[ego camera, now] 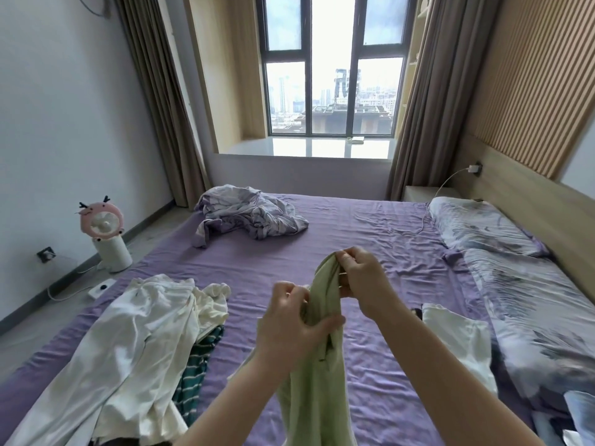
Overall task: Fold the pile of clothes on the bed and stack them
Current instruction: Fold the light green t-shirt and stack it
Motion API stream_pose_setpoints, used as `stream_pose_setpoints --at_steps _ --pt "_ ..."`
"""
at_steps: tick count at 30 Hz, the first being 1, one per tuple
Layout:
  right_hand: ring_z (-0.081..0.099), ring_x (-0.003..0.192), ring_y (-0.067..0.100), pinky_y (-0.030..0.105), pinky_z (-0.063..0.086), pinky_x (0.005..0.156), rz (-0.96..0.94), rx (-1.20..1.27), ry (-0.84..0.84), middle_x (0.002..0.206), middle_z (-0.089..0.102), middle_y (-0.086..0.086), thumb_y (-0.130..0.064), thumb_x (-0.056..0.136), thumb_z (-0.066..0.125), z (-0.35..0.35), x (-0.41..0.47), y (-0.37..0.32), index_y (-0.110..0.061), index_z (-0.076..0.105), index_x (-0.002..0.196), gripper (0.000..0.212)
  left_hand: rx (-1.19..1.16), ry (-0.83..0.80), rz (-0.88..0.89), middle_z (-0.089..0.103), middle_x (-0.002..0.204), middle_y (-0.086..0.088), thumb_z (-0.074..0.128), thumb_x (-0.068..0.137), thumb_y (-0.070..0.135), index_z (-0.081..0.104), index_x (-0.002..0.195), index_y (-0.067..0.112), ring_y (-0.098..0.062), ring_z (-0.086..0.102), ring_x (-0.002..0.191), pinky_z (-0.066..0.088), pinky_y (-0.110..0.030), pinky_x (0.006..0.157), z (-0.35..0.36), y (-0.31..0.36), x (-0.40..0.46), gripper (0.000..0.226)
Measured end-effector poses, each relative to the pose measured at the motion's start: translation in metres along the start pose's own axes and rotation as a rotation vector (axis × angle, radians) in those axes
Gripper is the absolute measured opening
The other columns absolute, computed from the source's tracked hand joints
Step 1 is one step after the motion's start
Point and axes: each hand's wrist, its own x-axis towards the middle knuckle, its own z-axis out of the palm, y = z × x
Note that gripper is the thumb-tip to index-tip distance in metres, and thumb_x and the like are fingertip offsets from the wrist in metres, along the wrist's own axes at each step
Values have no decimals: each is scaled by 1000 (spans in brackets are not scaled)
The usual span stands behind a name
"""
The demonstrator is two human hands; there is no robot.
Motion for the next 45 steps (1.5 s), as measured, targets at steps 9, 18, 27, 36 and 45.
stream_pose_setpoints --at_steps 9,18,27,36,45 --pt "63 76 14 33 52 72 -180 -281 -39 77 65 -2 -20 83 72 -11 -38 49 -17 64 77 11 -658 -100 -278 72 77 -15 63 90 31 73 80 2 -25 66 71 55 -46 73 4 10 13 32" --pt "57 68 18 36 51 60 92 213 -63 76 60 8 -12 95 55 -29 -29 51 -8 59 87 10 -1218 -236 -607 68 92 -28 44 98 11 62 103 -14 -29 68 74 58 -35 69 3 11 20 32" --pt "63 60 19 27 55 53 251 644 9 79 64 14 -8 98 46 -64 -4 53 -4 58 94 13 -1013 -126 -498 71 92 -22 47 98 20 67 97 -4 -27 68 79 59 -30 67 -2 -17 23 31" --pt "59 81 0 9 42 70 -393 -279 17 87 65 -15 -26 81 75 -30 -20 54 -34 69 84 11 -1408 -226 -488 65 103 -30 39 101 22 59 113 -13 -31 68 83 59 -35 69 13 10 38 42" --pt "48 60 9 24 41 63 -297 -37 237 58 55 -11 -20 95 56 -76 15 9 -25 67 71 27 -436 -249 -253 62 99 -4 69 87 18 59 107 22 -7 58 75 47 -16 66 2 -23 52 23"
